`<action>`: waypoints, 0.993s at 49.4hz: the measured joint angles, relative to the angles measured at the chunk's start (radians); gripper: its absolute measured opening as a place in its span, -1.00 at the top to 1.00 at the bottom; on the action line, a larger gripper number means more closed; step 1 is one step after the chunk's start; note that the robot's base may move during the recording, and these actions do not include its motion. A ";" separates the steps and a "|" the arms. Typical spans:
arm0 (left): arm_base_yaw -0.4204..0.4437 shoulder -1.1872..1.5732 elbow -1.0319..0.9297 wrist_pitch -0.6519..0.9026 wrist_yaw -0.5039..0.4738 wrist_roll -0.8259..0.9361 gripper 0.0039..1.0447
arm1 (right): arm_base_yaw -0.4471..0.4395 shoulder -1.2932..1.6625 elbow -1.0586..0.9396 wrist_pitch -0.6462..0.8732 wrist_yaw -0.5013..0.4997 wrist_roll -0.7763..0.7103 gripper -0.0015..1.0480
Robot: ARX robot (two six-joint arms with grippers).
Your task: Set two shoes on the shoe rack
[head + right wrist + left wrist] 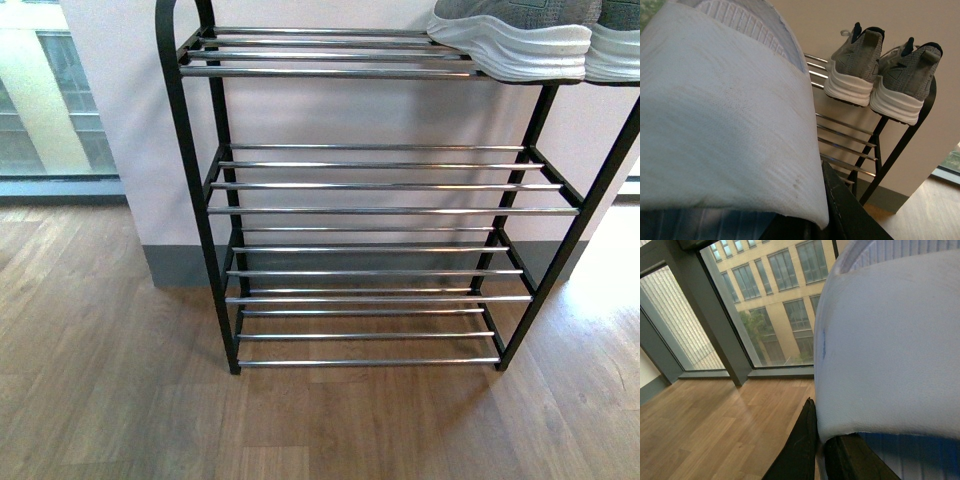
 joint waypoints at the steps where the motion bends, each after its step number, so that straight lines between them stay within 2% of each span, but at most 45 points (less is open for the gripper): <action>1: 0.000 0.000 0.000 0.000 0.000 0.000 0.97 | 0.000 0.000 0.000 0.000 0.000 0.000 0.97; 49: -0.001 0.000 0.000 0.000 0.002 0.002 0.97 | 0.000 -0.001 0.000 0.000 0.004 0.000 0.97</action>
